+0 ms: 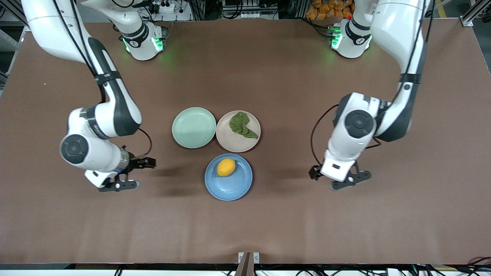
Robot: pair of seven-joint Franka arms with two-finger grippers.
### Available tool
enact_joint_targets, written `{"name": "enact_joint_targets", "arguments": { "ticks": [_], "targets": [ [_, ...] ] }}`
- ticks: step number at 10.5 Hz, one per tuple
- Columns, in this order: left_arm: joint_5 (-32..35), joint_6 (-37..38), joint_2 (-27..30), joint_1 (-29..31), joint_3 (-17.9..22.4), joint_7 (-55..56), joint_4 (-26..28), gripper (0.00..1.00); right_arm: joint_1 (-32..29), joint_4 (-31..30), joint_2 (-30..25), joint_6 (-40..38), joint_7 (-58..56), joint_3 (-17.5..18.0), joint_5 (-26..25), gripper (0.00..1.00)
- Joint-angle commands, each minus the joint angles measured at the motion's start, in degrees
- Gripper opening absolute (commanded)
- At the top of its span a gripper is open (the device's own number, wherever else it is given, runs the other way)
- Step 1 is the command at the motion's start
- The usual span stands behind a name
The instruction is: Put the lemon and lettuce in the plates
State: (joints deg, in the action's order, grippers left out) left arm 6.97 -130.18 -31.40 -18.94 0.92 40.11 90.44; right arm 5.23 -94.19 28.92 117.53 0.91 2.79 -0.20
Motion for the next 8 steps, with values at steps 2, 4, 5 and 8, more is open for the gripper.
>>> {"name": "enact_joint_targets", "arguments": {
  "ticks": [2,4,5,8],
  "targets": [
    [0.7,1.0,1.3,5.8,-0.4,-4.2,0.3,1.00,-2.1,-7.7,-8.3,-2.8,-4.7,-5.0,-0.9,1.00],
    [0.1,4.0,2.6,8.7,-0.9,-6.1,0.4,1.00,-2.5,-9.0,-11.0,-4.2,-6.4,-7.9,-1.0,1.00],
    [-2.4,7.0,3.5,9.5,-1.4,-7.0,1.0,1.00,-3.5,-9.4,-12.4,-4.3,-6.4,-8.1,-1.1,1.00],
    [-6.2,12.1,10.1,18.2,-8.2,-14.2,8.4,1.00,-4.7,-10.4,-17.7,-6.9,-6.3,-8.2,-2.6,1.00]
  ]
}}
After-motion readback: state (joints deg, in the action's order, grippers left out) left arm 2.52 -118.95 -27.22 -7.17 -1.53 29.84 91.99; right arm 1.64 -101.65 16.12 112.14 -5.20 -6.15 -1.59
